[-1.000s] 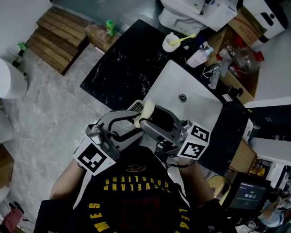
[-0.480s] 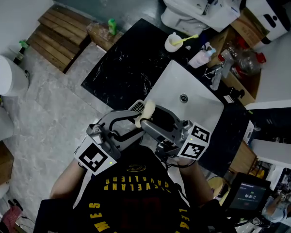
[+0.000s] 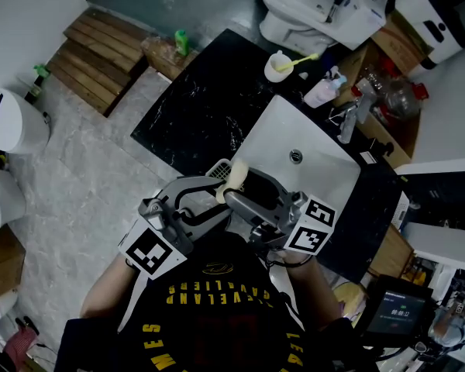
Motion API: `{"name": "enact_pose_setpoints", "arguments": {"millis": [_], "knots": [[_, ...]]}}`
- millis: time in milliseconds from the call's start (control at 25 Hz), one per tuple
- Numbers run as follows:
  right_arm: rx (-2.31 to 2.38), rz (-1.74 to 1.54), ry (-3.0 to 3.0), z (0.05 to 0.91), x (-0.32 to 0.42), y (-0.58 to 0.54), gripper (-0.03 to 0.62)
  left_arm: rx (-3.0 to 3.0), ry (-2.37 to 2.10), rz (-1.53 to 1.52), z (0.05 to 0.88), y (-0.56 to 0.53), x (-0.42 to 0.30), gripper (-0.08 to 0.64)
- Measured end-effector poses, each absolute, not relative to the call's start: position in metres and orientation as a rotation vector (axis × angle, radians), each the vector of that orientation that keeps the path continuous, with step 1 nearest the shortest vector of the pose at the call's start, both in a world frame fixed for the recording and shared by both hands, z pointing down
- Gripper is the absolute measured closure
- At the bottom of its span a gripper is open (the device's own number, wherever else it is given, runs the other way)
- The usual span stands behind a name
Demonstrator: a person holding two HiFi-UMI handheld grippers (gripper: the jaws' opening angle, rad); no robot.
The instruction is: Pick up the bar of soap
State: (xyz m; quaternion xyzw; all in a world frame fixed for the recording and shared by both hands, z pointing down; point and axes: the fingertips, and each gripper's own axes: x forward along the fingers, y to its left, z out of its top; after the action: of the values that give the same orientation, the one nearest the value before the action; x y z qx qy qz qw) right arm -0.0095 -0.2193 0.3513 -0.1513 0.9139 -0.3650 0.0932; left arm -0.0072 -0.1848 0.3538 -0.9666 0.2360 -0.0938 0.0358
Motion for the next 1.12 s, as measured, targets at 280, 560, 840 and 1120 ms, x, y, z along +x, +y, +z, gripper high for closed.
{"name": "enact_pose_setpoints", "arguments": {"millis": [280, 560, 840, 1120], "knots": [[-0.447, -1.085, 2.720, 0.352, -0.006, -0.218, 0.328, -2.974, 0.728, -0.294, 0.355, -0.184, -0.004, 0.396], [-0.435, -1.089, 2.720, 0.354, -0.001, -0.218, 0.328, -2.971, 0.738, -0.305, 0.356, -0.184, 0.001, 0.396], [-0.422, -1.081, 2.726, 0.356, 0.000, -0.213, 0.328, -2.964, 0.755, -0.299, 0.359, -0.179, 0.003, 0.396], [-0.414, -1.089, 2.731, 0.358, 0.001, -0.212, 0.328, -2.960, 0.763, -0.297, 0.360, -0.178, 0.004, 0.396]]}}
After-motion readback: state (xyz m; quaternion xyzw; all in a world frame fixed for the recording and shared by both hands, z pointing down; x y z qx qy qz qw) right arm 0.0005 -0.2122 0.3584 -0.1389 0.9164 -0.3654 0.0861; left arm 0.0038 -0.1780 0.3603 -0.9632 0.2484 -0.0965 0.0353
